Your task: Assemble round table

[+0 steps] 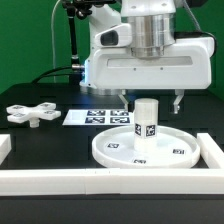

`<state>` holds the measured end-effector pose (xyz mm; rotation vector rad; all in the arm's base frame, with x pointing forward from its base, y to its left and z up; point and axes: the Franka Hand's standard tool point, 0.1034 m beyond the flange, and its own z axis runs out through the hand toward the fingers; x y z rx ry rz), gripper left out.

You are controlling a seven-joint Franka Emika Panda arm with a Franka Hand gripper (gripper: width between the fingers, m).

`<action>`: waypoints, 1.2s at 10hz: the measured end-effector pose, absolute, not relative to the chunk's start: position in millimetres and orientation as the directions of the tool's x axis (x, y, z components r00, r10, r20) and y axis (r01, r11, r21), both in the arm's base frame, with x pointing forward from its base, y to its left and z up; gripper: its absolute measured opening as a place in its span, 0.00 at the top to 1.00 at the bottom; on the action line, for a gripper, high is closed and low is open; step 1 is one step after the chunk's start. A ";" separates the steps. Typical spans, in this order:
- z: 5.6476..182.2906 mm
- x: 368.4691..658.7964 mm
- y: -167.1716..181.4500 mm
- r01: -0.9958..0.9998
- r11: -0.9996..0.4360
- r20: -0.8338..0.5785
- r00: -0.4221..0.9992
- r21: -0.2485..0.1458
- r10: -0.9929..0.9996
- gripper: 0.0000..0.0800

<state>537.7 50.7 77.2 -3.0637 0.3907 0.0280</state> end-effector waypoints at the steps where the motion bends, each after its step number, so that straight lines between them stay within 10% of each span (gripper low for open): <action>1: 75.9 537.2 48.3 -0.180 -0.982 -0.023 0.984 -0.053 -0.179 0.19; 7: 74.9 537.7 48.1 0.337 -0.941 0.024 0.941 -0.029 0.336 0.19; 12: 74.2 534.9 54.9 0.804 -0.595 -0.021 0.595 0.008 0.803 0.19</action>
Offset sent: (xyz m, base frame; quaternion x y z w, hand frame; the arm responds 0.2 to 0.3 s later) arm 0.0000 0.0000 0.0000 0.0000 0.0000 -0.1938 0.9810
